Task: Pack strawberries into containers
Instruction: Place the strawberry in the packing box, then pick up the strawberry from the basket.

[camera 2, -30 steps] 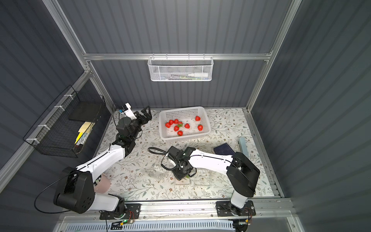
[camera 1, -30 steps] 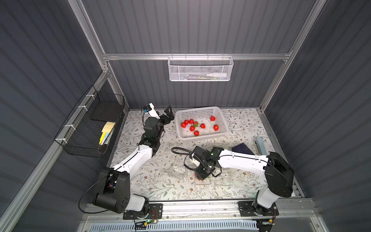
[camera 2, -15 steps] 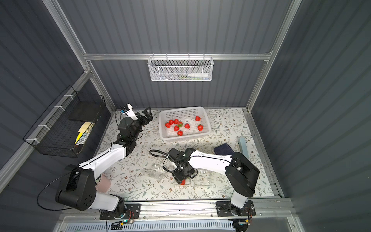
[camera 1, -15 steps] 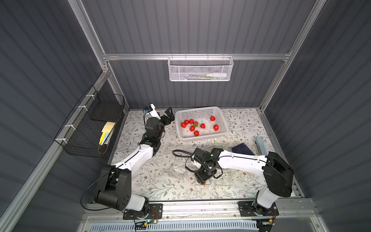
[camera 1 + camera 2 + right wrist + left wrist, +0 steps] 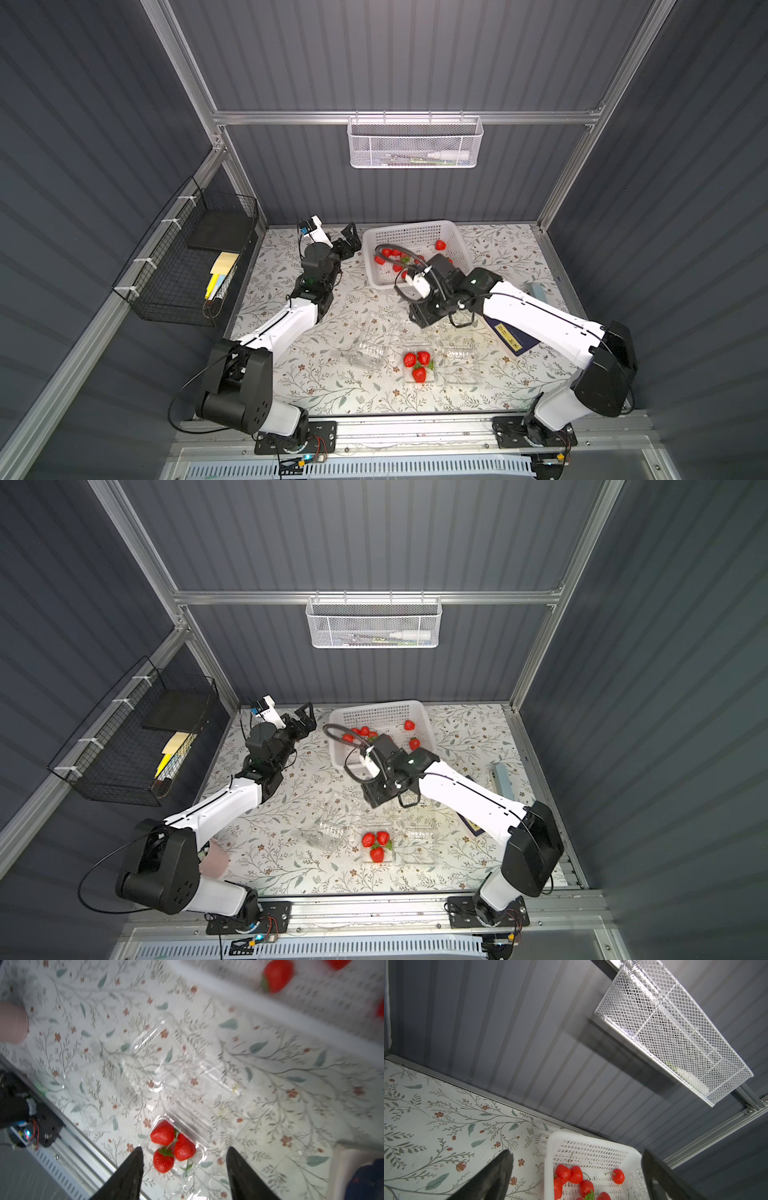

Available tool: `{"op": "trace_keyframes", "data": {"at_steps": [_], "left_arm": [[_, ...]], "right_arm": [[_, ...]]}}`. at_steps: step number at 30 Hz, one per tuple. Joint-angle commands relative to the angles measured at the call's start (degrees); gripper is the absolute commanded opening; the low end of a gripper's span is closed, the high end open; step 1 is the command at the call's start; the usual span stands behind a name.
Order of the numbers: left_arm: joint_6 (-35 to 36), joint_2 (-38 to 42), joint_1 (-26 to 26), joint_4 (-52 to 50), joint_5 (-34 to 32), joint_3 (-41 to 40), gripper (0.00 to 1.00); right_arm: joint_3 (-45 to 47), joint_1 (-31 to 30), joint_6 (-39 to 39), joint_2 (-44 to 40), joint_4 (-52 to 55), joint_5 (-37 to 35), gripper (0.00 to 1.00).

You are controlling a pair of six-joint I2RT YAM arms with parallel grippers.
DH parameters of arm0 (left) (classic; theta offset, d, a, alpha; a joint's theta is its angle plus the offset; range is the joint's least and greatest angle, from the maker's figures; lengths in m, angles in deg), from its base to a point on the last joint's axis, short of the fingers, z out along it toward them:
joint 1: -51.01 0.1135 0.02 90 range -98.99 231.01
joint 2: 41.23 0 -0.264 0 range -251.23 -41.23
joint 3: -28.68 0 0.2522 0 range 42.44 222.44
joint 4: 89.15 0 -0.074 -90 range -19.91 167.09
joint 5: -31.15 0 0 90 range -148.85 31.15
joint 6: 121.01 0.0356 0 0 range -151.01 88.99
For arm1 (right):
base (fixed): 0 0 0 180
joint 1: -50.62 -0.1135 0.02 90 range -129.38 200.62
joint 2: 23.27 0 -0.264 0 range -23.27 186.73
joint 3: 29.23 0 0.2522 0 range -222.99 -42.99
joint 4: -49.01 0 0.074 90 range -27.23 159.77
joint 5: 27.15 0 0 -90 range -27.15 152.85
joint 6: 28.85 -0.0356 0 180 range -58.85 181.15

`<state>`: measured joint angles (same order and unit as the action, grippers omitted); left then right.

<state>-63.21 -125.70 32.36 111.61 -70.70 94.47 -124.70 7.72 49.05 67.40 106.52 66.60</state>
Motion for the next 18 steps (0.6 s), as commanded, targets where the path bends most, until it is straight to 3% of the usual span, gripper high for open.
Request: {"op": "trace_keyframes", "data": {"at_steps": [1, 7, 9, 13, 18], "left_arm": [[-0.24, -3.35, 0.46, -3.06, -1.17, 1.24, 0.96], [-0.07, -7.19, 0.43, -3.65, 0.96, 0.72, 0.92], [0.12, -7.38, 0.42, -2.89, 1.19, -0.01, 0.91], [0.52, -7.60, 0.43, -2.53, 1.06, -0.50, 0.91], [1.53, -8.10, 0.37, -1.91, 1.59, -1.67, 0.89]], "right_arm": [[-4.72, 4.65, 5.01, 5.03, -5.67, -4.08, 0.63], [-19.59, 13.16, 7.91, 19.87, -5.20, -10.86, 0.63], [-26.31, 15.99, 5.52, 27.02, -1.52, -13.84, 0.62], [-38.86, 19.42, 0.36, 38.52, 6.12, -14.05, 0.62], [-44.98, 20.78, 0.19, 45.79, 6.69, -14.50, 0.64]]}}
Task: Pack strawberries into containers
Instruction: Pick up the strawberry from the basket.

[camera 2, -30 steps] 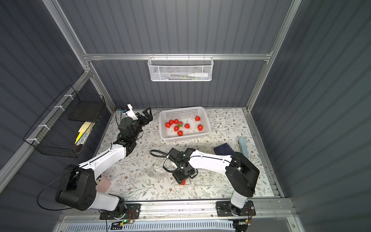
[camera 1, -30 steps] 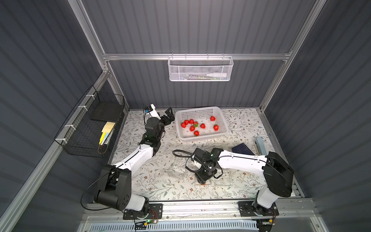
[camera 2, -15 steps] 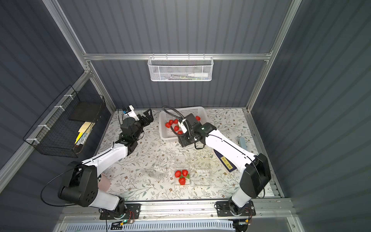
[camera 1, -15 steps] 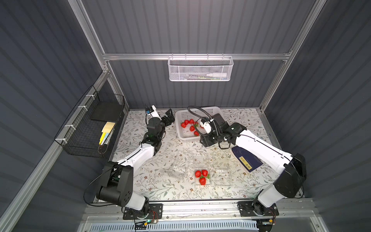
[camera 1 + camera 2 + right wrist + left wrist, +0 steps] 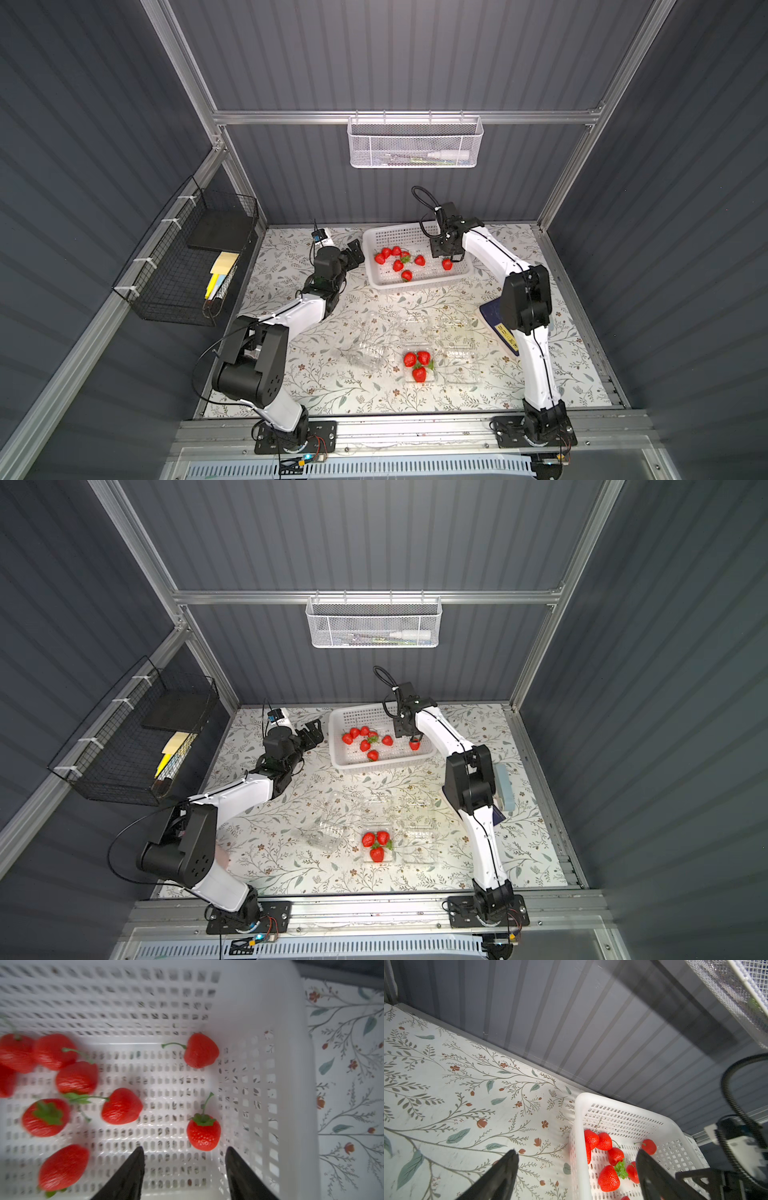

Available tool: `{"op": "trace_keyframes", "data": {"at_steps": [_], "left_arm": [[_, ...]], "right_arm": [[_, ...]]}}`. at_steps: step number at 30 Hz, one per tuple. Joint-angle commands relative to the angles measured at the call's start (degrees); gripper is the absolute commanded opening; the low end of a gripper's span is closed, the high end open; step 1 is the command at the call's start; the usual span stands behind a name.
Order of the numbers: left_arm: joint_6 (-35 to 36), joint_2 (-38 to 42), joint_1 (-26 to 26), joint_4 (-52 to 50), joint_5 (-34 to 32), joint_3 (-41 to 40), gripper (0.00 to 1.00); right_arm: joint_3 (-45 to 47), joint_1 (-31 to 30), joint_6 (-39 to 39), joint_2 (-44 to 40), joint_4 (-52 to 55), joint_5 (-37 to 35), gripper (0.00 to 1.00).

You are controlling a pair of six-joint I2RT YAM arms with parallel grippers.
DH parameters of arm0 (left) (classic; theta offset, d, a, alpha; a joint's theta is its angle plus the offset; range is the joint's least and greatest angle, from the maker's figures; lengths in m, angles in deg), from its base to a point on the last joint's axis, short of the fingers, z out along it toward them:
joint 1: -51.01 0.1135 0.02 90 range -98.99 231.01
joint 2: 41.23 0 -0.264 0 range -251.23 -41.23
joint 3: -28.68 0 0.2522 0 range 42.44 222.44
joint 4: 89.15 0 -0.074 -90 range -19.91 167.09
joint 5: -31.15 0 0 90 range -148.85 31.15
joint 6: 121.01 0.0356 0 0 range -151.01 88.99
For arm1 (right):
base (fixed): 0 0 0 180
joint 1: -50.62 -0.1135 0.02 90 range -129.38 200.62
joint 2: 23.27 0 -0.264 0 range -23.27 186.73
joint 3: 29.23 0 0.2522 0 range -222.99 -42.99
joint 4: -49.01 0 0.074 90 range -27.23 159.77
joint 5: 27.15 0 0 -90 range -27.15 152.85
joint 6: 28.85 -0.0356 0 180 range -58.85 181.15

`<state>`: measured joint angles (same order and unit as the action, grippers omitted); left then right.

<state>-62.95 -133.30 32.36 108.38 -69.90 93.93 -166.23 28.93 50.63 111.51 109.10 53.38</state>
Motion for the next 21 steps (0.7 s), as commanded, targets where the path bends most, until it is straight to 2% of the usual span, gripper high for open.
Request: {"op": "trace_keyframes", "data": {"at_steps": [1, 5, 10, 21], "left_arm": [[1.20, -0.85, 0.37, 1.32, 1.14, -1.37, 0.89], [1.17, -2.05, 0.37, 1.20, 1.73, -1.48, 0.87], [1.25, -1.99, 0.37, 1.60, 1.78, -1.83, 0.87], [1.62, -3.11, 0.37, 1.75, 2.08, -1.85, 0.87]], "right_arm": [[-4.33, -0.24, -1.63, 2.62, 4.17, -1.40, 0.64], [-8.74, 0.25, -2.01, 6.60, 5.86, -3.08, 0.65], [-9.23, 0.25, -2.86, 8.99, 5.55, -4.69, 0.66], [-9.09, 0.18, -7.47, 10.94, 6.74, 0.26, 0.62]]}}
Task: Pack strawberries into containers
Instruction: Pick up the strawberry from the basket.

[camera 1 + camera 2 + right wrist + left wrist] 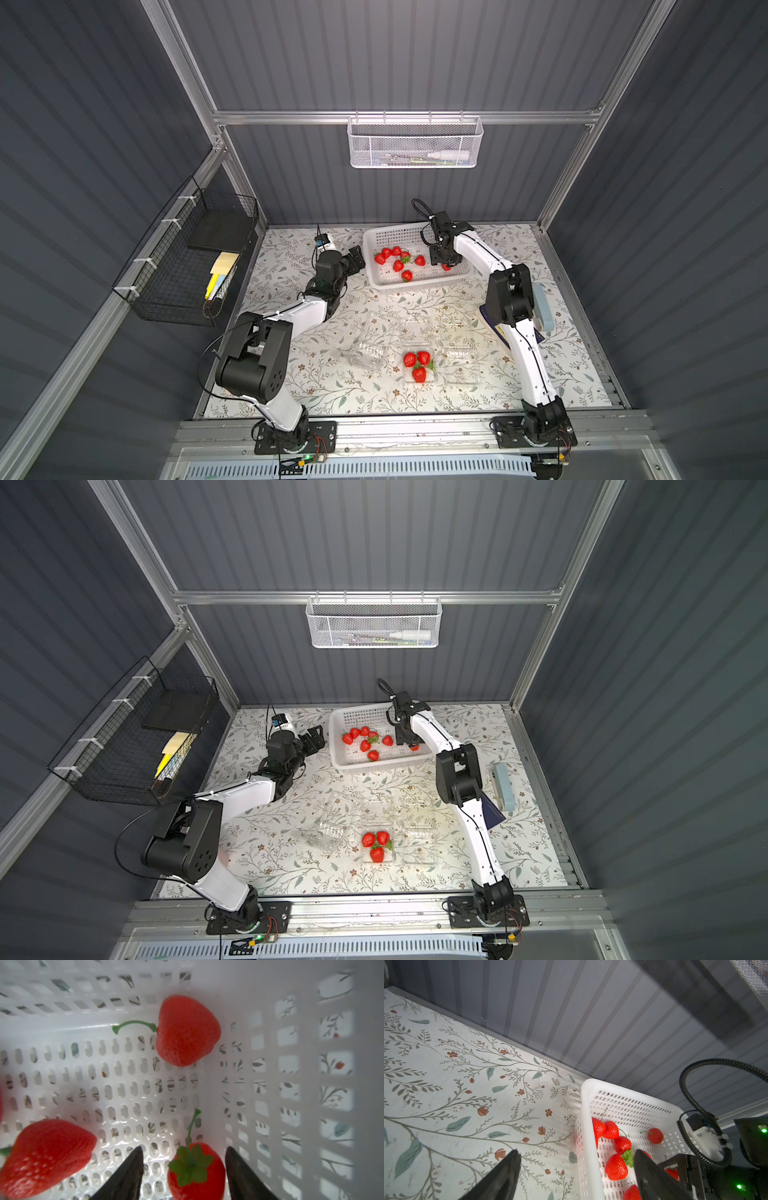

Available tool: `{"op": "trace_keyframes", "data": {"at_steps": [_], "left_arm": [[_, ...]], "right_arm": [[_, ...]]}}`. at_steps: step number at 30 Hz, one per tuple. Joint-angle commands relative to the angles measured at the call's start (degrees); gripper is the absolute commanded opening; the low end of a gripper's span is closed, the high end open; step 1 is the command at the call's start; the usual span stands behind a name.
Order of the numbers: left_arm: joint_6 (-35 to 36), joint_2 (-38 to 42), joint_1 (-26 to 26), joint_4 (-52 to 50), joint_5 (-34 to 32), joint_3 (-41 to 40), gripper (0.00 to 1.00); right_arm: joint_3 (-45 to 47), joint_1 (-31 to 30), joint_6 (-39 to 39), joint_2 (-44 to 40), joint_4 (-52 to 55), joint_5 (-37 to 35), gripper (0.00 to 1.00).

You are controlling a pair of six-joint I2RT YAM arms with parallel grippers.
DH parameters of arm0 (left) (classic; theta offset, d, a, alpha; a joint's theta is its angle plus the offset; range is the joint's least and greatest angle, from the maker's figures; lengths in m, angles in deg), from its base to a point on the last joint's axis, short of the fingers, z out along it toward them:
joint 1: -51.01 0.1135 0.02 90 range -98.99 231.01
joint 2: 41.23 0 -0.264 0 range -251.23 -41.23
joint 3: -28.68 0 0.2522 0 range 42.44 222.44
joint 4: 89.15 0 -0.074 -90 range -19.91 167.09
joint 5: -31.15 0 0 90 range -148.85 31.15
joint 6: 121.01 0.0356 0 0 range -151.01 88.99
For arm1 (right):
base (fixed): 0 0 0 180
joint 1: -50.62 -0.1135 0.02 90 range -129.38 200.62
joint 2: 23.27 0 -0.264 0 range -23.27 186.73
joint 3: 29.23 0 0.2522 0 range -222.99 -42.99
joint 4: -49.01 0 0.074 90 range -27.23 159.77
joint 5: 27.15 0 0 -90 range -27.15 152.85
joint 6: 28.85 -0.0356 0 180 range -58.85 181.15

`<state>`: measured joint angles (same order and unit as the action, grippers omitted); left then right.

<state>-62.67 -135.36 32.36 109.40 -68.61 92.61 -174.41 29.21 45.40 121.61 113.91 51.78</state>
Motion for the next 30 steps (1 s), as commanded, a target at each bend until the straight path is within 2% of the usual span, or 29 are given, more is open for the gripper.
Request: {"op": "trace_keyframes", "data": {"at_steps": [1, 4, 9, 12, 18, 21, 26, 30], "left_arm": [[1.34, -1.14, 0.37, 0.81, 0.92, -0.52, 0.87], [1.43, -1.19, 0.37, 1.08, 1.22, -0.60, 0.87], [1.77, -1.23, 0.37, 1.08, 1.23, -0.43, 0.87], [1.78, -1.15, 0.37, 0.88, 0.93, -0.44, 0.87], [1.75, -1.41, 0.37, 0.49, 1.10, 0.27, 0.87], [1.69, -1.33, 0.37, 0.38, 1.15, 0.53, 0.87], [1.60, -0.15, 0.35, 0.16, 1.08, 0.36, 0.87], [1.38, 1.98, 0.37, 0.12, 0.79, 0.12, 0.88]], "right_arm": [[-0.85, -0.12, -2.40, 0.84, 1.95, 2.20, 0.62], [-0.77, -0.12, -2.62, 1.00, 1.89, 3.65, 0.60], [-0.89, -0.30, -3.22, 1.63, 1.27, 4.86, 0.50], [-1.10, -0.39, -3.06, 1.90, 1.03, 5.35, 0.39], [-1.08, -0.45, -2.54, 1.21, 1.05, 6.80, 0.28], [-1.10, -0.48, -2.40, 0.09, 1.06, 8.80, 0.25], [-0.22, -0.80, -2.53, -4.84, 0.76, 13.37, 0.19], [3.85, -2.36, -1.70, -12.00, -0.14, 12.85, 0.18]]}}
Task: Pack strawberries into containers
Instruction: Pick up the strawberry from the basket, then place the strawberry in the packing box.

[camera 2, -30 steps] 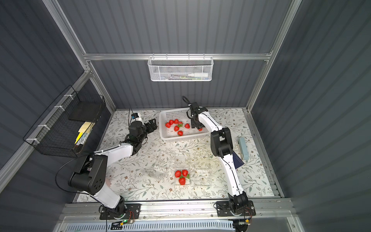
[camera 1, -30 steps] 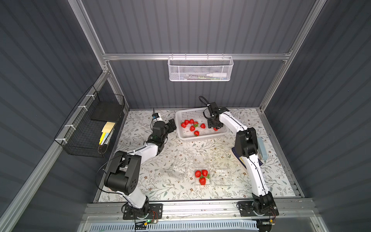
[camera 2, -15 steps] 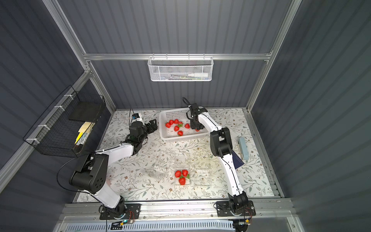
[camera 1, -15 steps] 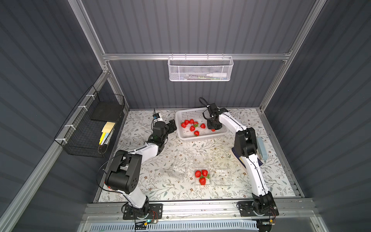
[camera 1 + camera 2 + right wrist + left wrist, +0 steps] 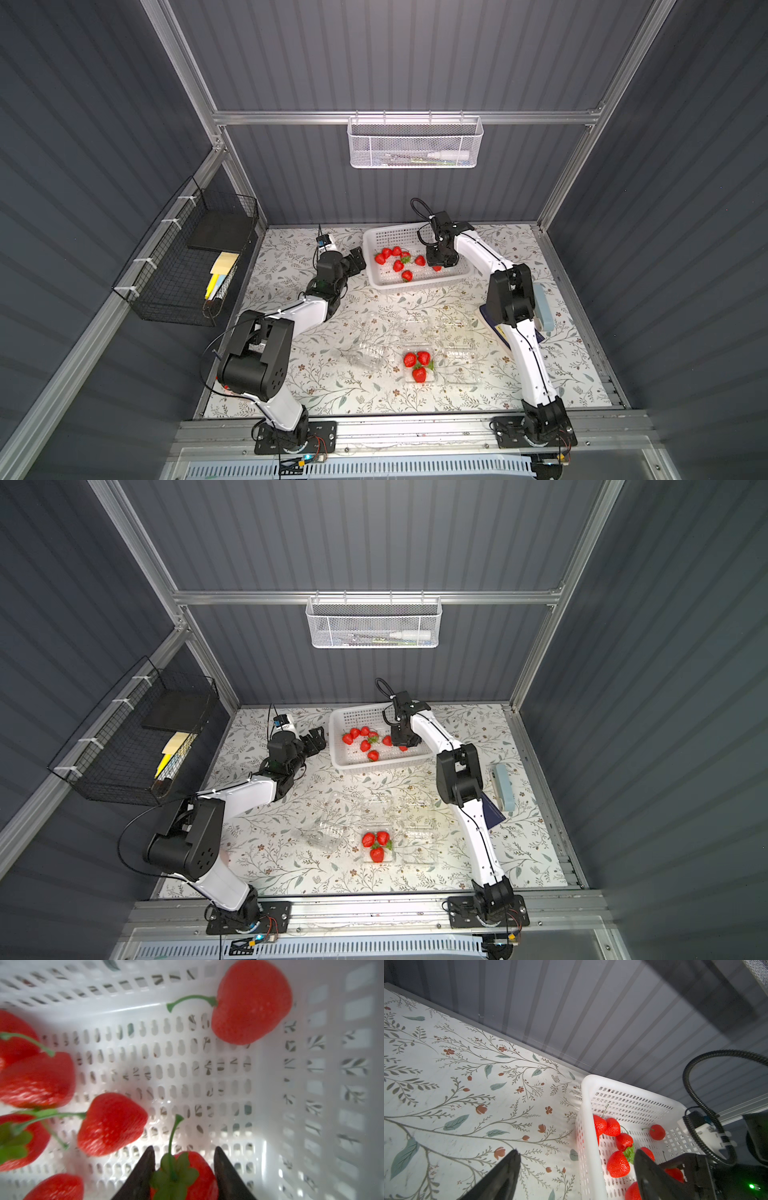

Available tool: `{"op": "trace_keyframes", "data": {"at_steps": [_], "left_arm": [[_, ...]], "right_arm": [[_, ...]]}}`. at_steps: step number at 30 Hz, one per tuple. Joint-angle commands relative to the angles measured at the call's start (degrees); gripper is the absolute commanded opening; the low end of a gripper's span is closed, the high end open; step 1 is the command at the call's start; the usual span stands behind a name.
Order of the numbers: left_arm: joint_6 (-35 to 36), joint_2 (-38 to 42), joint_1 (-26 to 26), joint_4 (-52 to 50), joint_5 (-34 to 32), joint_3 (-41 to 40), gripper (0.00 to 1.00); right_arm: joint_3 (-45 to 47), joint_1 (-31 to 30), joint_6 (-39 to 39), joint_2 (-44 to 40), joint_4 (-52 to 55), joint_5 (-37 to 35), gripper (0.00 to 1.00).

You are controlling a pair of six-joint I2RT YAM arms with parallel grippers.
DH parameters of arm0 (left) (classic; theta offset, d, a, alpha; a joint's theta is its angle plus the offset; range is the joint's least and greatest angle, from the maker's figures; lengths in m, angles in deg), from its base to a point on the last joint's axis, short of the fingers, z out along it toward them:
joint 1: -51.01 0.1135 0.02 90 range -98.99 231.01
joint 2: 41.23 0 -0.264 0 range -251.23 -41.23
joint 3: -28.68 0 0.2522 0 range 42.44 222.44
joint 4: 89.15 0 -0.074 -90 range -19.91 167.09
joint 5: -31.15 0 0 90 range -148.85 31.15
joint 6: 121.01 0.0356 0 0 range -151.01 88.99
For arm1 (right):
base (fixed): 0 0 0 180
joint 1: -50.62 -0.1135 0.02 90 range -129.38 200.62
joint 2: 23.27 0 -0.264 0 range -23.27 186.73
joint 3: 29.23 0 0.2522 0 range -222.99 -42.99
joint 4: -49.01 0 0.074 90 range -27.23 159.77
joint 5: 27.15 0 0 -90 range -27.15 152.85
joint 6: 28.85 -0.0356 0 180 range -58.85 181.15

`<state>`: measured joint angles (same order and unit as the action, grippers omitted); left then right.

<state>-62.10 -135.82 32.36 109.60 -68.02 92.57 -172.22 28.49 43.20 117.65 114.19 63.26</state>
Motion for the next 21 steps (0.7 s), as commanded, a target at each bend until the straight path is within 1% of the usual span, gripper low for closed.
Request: {"op": "trace_keyframes", "data": {"at_steps": [1, 4, 10, 14, 16, 18, 21], "left_arm": [[0.77, 2.91, 0.37, -0.08, 0.12, 0.18, 0.88], [0.73, 4.56, 0.37, -0.27, 0.13, 0.58, 0.88], [0.24, 9.25, 0.37, -0.17, -0.13, -0.42, 0.88], [-0.27, 11.50, 0.37, -0.08, -0.38, -0.85, 0.89], [-0.21, 11.90, 0.37, 0.39, -0.58, -0.99, 0.89], [-0.28, 11.98, 0.37, 1.05, -0.85, -1.01, 0.89], [-0.10, 12.08, 0.36, 1.46, -0.50, -1.08, 0.89]], "right_arm": [[3.03, -2.17, 0.79, -9.71, -0.64, 1.19, 0.18], [9.69, -4.22, 1.24, -16.97, -2.35, 1.10, 0.18], [26.92, -10.18, 0.65, -32.68, -5.81, 0.24, 0.18], [38.43, -13.35, -1.70, -41.52, -5.66, 6.11, 0.18], [44.29, -15.62, -3.32, -45.03, -6.01, 8.57, 0.18], [49.64, -18.62, -4.97, -47.64, -5.94, 9.56, 0.19], [55.35, -23.37, -8.51, -48.81, -3.88, 10.68, 0.19]]}}
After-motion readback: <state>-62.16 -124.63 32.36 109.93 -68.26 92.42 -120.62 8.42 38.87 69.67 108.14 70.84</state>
